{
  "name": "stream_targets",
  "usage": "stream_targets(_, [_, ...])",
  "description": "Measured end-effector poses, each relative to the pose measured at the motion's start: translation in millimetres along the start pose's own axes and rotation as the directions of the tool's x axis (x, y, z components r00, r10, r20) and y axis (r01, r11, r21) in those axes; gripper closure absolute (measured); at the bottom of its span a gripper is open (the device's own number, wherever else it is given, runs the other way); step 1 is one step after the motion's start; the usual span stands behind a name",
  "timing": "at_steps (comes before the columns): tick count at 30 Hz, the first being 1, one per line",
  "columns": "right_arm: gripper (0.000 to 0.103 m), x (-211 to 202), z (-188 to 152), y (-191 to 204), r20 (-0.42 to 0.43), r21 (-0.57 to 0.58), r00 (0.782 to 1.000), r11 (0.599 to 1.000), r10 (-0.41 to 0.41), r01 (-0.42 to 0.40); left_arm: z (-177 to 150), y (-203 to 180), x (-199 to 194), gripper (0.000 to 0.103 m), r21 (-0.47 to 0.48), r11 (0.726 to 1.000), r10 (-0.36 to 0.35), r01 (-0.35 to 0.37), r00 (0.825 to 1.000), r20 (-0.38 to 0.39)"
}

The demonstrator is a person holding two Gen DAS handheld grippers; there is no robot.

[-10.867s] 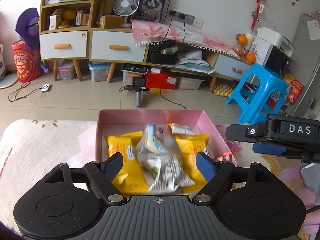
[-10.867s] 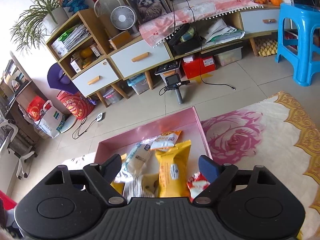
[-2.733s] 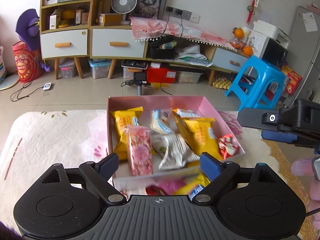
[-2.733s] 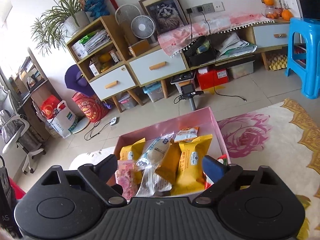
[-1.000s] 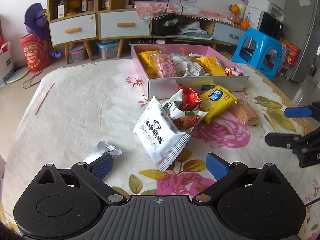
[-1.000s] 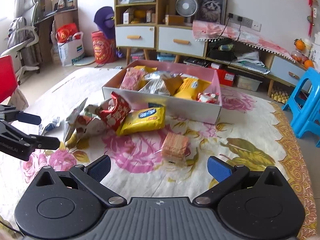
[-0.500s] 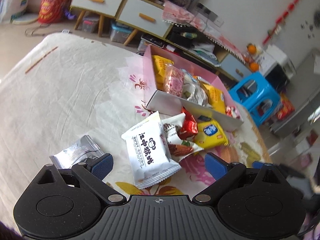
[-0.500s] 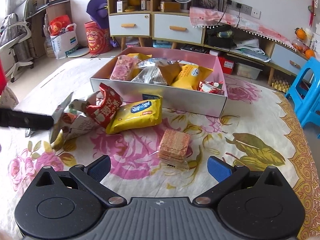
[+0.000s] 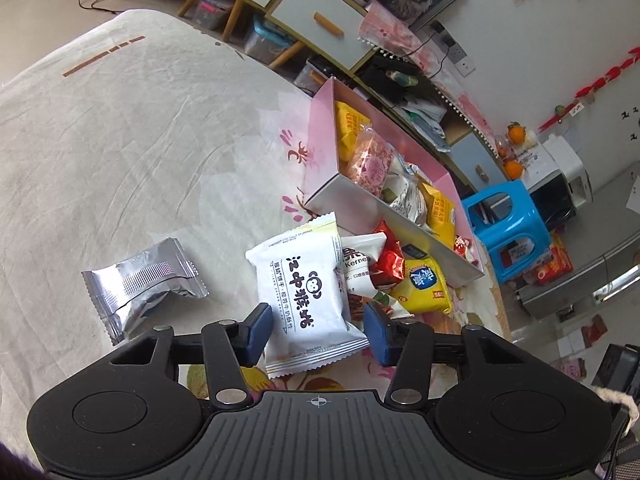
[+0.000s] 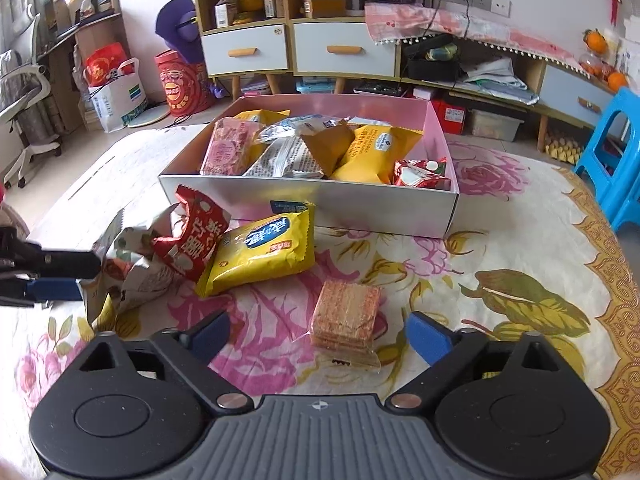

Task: Organize snacks
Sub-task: 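Close the left gripper on the white-and-gold bar pack while the right closes on the wafer block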

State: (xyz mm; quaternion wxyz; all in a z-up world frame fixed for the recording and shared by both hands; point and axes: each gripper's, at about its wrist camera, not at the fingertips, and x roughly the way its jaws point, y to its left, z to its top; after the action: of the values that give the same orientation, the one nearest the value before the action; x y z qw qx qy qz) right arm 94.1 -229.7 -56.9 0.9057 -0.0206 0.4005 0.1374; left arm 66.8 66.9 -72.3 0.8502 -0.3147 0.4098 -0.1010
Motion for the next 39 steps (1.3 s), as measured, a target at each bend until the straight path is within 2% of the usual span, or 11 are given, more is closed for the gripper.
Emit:
stream_targets(5, [0.054, 8.3, 2.7, -10.7, -0.026, 0.068, 1.000, 0.998, -0.003, 0.005, 0.3, -18.1, -5.0, 0.066, 0.126, 0.991, 0.050, -0.052, 0.999, 0.020])
stream_targets(7, [0.064, 11.4, 2.2, -13.6, -0.042, 0.086, 0.999, 0.996, -0.012, 0.015, -1.1, -23.9, -7.8, 0.067, 0.186, 0.980, 0.072, -0.077, 0.997, 0.034])
stream_targets(10, [0.073, 11.7, 0.4, -14.9, -0.044, 0.085, 0.998, 0.996, -0.033, 0.037, -2.3, -27.7, -11.5, 0.066, 0.245, 0.964, 0.096, -0.106, 0.994, 0.052])
stream_targets(13, [0.073, 9.7, -0.5, -15.1, -0.044, 0.084, 0.998, 0.996, -0.039, 0.042, -0.2, -28.9, -18.5, 0.066, 0.260, 0.955, 0.130, -0.141, 0.990, 0.060])
stream_targets(18, [0.074, 7.3, -2.0, -16.2, -0.047, 0.073, 0.998, 0.996, -0.037, 0.041, 4.9, -17.9, -31.2, 0.069, 0.271, 0.929, 0.244, -0.252, 0.968, 0.064])
stream_targets(22, [0.075, 4.1, -0.9, -17.6, -0.047, 0.081, 0.999, 0.996, -0.025, 0.029, 7.3, -5.1, -36.6, 0.069, 0.238, 0.931, 0.270, -0.276, 0.961, 0.059])
stream_targets(24, [0.075, 2.2, 0.2, -17.0, -0.045, 0.083, 0.999, 0.996, -0.017, 0.021, 7.8, -4.0, -37.9, 0.066, 0.237, 0.935, 0.260, -0.266, 0.964, 0.056])
stream_targets(27, [0.075, 1.6, 0.4, -16.2, -0.048, 0.081, 0.999, 0.997, -0.002, 0.006, 5.3, -7.4, -34.3, 0.057, 0.249, 0.932, 0.259, -0.263, 0.965, 0.047])
stream_targets(29, [0.071, 2.1, 0.3, -15.1, -0.052, 0.081, 0.999, 0.997, 0.005, -0.001, 2.5, -12.4, -28.9, 0.051, 0.270, 0.926, 0.263, -0.263, 0.964, 0.036])
stream_targets(34, [0.060, 4.1, -1.3, -10.0, -0.060, 0.067, 0.998, 0.998, 0.010, -0.006, -10.0, -26.7, -13.3, 0.038, 0.358, 0.887, 0.303, -0.292, 0.953, 0.028])
stream_targets(39, [0.059, 7.2, -1.3, -7.5, -0.065, 0.057, 0.998, 0.998, 0.000, 0.004, -12.9, -31.2, -5.4, 0.037, 0.415, 0.846, 0.344, -0.336, 0.937, 0.058])
